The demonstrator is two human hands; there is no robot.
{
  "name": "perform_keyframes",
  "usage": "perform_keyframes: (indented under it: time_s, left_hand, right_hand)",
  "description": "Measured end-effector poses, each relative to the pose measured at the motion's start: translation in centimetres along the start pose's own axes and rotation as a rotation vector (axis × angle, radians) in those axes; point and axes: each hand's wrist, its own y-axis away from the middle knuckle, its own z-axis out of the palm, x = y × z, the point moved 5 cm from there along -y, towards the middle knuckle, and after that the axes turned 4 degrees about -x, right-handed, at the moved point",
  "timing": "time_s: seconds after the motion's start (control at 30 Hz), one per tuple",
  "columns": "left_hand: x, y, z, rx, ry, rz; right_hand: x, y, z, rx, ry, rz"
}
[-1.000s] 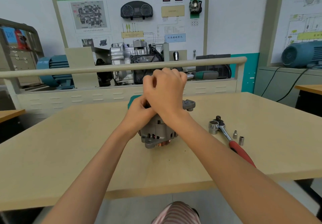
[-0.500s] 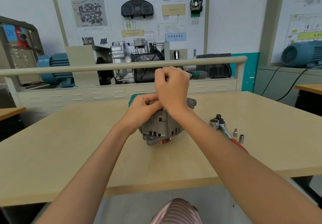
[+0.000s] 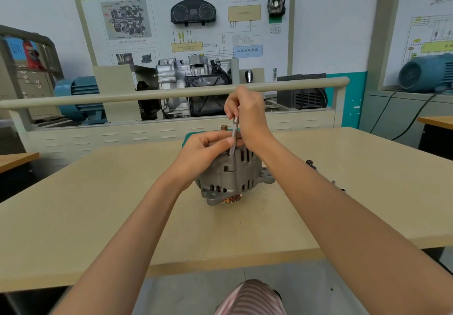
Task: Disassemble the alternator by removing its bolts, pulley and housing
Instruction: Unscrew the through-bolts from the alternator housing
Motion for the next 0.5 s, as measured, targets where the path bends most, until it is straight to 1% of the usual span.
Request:
perform_keyframes:
  time_s: [0.13,0.2,0.23,0.27,0.3,0.33,0.37,0.4,0.43,0.5]
  left_hand:
    - [-0.2,-0.3,-0.1,-0.005,-0.005,-0.032]
    - [-0.2,-0.3,-0.2,0.014,-0.003,-0.024]
    - [-0.2,-0.3,-0.2,0.032,-0.013,-0.015]
    - [-0.3,-0.2,-0.4,0.053,-0.032,-0.005]
    - [-0.3,0.0,-0.5,0.074,-0.055,0.004]
    - [-0.3,0.1,-0.7,0.094,-0.080,0.009]
    - [-0.3,0.2,-0.8,0.112,-0.102,0.008]
    - [-0.3,0.2,-0.9,0.126,-0.118,0.000]
    - [-0.4,0.2,-0.9,0.136,-0.129,-0.010]
    - [-0.5,0.1,-0.9,0.148,-0.140,-0.026]
  right_hand:
    - [0.5,-0.4,-0.1,-0.003,0.049,0.045]
    - [0.2,-0.1,0.1,-0.014,0.176,-0.032]
    - [-0.1,0.1,0.5,-0.033,0.294,-0.109]
    - [-0.6,0.4,1.0,-0.050,0.466,-0.200]
    - [-0.9,0.8,1.7,-0.042,0.696,-0.280]
    - [-1.2,1.2,2.4,0.002,0.943,-0.331]
    - [-1.3,1.5,3.0,0.053,1.155,-0.342]
    - [-1.3,1.7,3.2,0.090,1.303,-0.320]
    - [-1.3,1.7,3.3,0.110,1.383,-0.287]
    - [-1.2,1.7,3.0,0.120,1.410,-0.237]
